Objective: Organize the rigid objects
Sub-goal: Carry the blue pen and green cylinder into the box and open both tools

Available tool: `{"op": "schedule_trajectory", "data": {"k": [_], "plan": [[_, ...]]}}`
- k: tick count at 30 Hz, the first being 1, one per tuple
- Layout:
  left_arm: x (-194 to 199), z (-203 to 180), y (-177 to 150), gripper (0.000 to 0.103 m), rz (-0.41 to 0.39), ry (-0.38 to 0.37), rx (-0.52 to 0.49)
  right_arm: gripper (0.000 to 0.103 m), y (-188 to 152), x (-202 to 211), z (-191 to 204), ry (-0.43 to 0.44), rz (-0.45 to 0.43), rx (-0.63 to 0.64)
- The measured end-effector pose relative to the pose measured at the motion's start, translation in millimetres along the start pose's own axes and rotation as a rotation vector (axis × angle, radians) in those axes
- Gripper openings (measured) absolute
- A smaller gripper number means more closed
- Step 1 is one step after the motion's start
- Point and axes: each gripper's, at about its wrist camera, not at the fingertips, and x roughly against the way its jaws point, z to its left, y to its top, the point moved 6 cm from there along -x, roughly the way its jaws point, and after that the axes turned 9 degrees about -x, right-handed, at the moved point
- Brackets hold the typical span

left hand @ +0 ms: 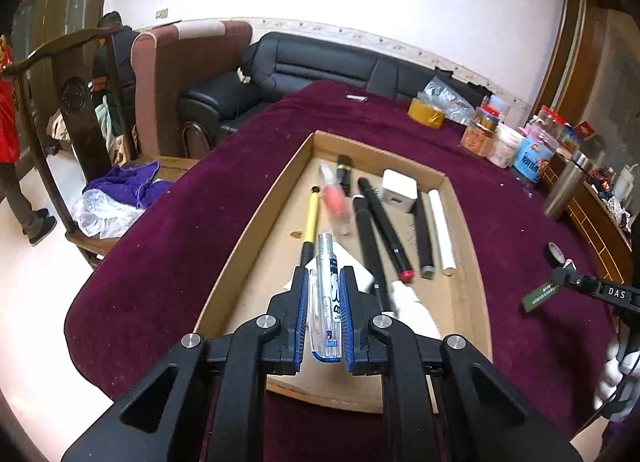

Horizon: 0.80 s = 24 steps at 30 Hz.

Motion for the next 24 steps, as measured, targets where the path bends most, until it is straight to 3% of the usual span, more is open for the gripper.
{"op": "schedule_trajectory", "data": {"k": [3,12,19,24], "plan": [[3,1,0,0.012,-0.010,-0.007,-0.014,0.010,-1,-5,-14,-0.025,0.009,-0.017],[6,0,1,0.012,-0.033,-0.054,-0.002,0.012,0,-16,-25,0.014,0.010,-0.082],[-2,11,4,0.012,0.008,-0.017,-0.008,0.010,3,-8,-4,0.137,0.029,-0.105],[-19,28,4,0.012,0.075,0.026,-0.015,0.010,2,-3,43,0.241,0.088,-0.038]]}}
